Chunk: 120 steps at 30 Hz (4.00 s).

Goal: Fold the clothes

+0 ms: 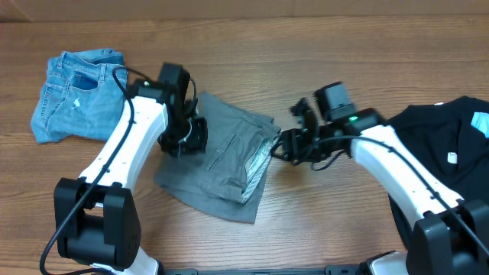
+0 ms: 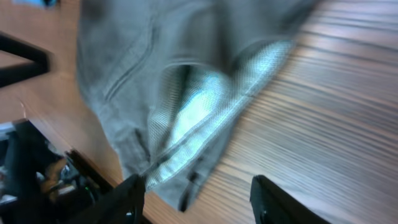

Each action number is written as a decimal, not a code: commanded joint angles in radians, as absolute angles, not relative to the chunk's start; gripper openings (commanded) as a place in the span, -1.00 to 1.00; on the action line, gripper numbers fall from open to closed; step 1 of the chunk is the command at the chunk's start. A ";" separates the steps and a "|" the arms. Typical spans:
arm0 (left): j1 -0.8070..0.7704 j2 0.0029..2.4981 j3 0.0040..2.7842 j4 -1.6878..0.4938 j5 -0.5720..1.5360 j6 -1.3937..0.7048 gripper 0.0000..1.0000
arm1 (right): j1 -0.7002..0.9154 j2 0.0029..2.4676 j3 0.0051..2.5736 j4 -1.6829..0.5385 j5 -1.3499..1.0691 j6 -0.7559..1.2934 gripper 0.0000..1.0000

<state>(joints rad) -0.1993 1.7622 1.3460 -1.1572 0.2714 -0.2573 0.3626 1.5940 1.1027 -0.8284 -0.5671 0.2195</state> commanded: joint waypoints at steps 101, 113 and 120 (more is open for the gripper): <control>0.189 1.707 0.949 -0.996 0.384 0.039 -0.67 | 0.465 1.782 1.044 -0.912 -0.387 0.654 -0.79; 0.169 1.677 1.008 -1.164 0.783 0.330 -0.72 | 0.463 1.596 1.114 -0.750 -0.385 0.419 -0.79; 0.041 1.677 0.953 -1.105 0.708 0.263 -0.74 | 0.463 1.680 1.114 -0.555 -0.369 0.481 -0.78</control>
